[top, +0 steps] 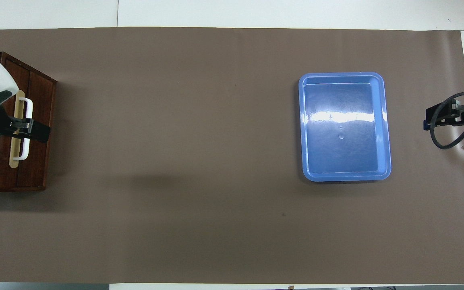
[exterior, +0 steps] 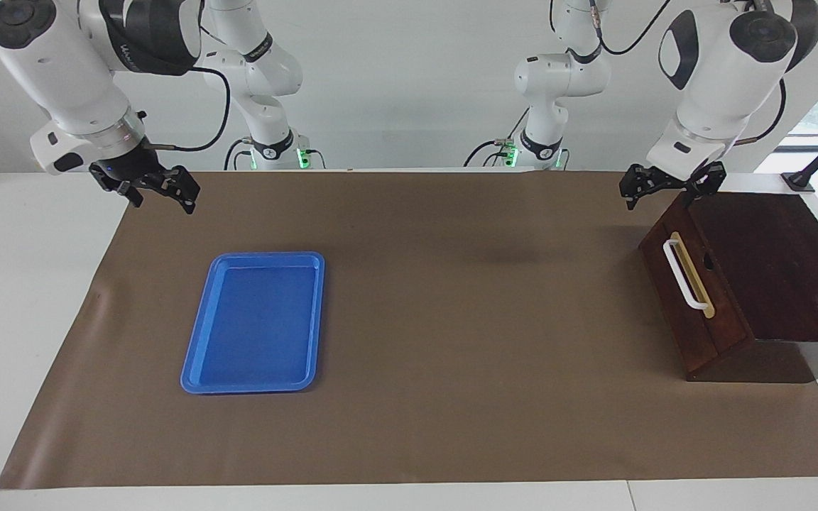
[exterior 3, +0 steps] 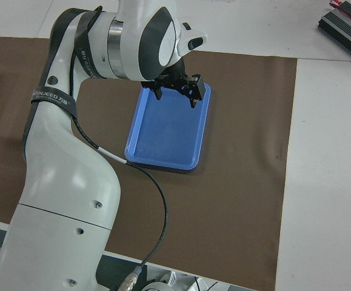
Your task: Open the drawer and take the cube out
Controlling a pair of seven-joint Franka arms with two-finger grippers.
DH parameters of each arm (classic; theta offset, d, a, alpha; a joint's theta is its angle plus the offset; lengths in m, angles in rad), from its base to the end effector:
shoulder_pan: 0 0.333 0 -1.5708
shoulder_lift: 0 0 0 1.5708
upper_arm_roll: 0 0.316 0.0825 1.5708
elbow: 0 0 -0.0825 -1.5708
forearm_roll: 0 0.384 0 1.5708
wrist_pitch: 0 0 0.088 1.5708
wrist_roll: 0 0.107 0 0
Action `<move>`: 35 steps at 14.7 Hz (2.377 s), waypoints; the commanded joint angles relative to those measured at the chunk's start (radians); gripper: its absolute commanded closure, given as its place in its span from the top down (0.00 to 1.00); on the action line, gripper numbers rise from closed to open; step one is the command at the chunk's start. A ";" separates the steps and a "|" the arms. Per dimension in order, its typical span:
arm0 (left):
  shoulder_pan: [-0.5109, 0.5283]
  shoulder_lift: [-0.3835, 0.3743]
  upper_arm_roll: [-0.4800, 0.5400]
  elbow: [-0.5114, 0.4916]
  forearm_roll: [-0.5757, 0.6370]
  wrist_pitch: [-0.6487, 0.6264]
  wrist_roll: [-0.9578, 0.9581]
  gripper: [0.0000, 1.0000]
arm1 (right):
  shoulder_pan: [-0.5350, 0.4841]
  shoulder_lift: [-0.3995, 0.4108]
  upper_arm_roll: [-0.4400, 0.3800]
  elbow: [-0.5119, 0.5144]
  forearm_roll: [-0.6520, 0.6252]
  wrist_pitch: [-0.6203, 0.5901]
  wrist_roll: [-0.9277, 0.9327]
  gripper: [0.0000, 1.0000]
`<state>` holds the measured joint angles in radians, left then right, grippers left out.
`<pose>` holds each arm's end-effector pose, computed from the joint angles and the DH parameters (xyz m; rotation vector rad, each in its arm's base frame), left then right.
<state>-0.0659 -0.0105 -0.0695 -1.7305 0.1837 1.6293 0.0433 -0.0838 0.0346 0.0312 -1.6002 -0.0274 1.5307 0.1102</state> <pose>0.5468 -0.0559 0.5615 -2.9373 0.2914 0.1213 0.5573 -0.0327 0.5882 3.0979 -0.2522 -0.1607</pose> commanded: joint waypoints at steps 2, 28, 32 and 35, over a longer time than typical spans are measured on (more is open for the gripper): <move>-0.020 0.016 0.010 -0.121 0.120 0.153 -0.034 1.00 | -0.008 -0.004 0.009 0.005 0.001 -0.018 0.009 1.00; -0.008 0.222 0.008 -0.187 0.330 0.508 -0.226 1.00 | -0.007 -0.004 0.009 0.005 0.001 -0.018 0.009 1.00; -0.057 0.221 0.008 -0.173 0.327 0.462 -0.289 1.00 | -0.007 -0.004 0.009 0.005 0.001 -0.018 0.009 1.00; -0.097 0.221 0.008 -0.167 0.287 0.436 -0.339 1.00 | -0.007 -0.004 0.009 0.005 0.001 -0.018 0.009 1.00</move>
<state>-0.1212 0.2128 -0.0679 -1.9137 0.4953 2.1016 -0.2584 -0.0838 0.0346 0.0315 -1.6002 -0.0274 1.5307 0.1102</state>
